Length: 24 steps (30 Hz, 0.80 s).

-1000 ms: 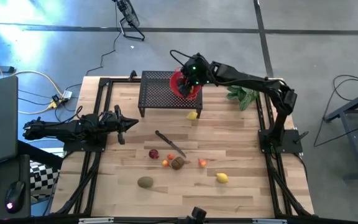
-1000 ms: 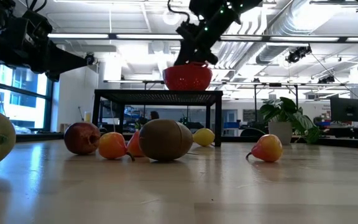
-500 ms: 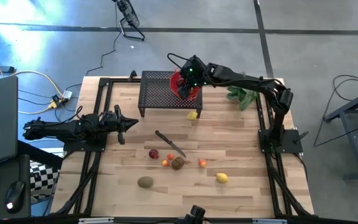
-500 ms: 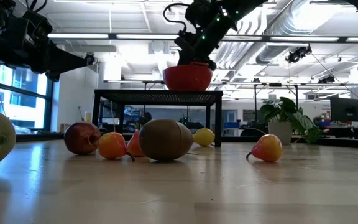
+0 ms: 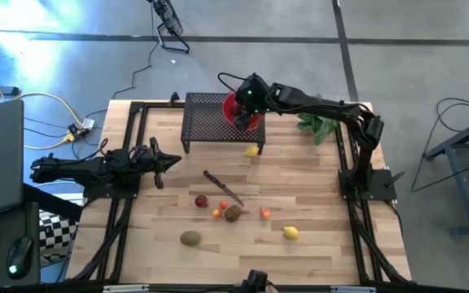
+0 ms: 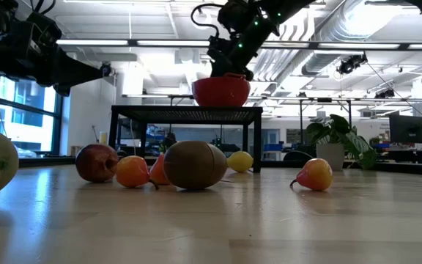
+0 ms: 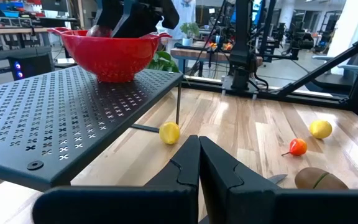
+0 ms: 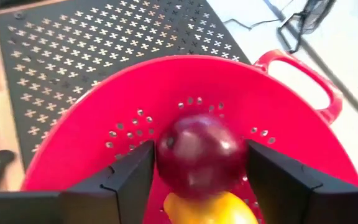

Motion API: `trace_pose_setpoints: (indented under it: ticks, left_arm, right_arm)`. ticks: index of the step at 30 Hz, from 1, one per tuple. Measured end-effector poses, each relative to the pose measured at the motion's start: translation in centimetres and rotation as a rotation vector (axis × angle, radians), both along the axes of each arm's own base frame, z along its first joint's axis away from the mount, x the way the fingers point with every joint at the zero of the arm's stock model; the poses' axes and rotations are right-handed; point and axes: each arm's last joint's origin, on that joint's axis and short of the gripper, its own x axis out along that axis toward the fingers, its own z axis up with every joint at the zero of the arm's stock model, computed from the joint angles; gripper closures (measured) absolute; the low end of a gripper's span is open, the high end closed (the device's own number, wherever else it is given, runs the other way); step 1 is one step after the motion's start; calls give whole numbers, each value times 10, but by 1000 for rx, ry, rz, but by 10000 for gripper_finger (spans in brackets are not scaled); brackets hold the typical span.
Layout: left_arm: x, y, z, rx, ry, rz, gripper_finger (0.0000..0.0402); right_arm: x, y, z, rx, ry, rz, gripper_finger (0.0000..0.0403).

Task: Pick & Place Fruit
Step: Put the right pomegranate into the colander on the shelf, then put the bottom right pear into the colander on the shelf

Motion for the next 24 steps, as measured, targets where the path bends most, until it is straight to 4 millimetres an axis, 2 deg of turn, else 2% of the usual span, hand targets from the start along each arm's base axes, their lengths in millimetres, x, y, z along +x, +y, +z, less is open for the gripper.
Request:
trace_pose_setpoints:
  ticks: [5,11,19,24]
  left_arm:
    - [0,0,0,0,0,2,402]
    - [0,0,0,0,0,2,402]
    - [0,0,0,0,0,2,402]
    - [0,0,0,0,0,2,402]
  right_arm:
    - [1,2,0,-6,3,3,151]
    - [1,6,4,-30,4,28,152]
    - [-12,23,48,-96,-123,61,165]
    - [-18,32,62,-110,-164,77,188]
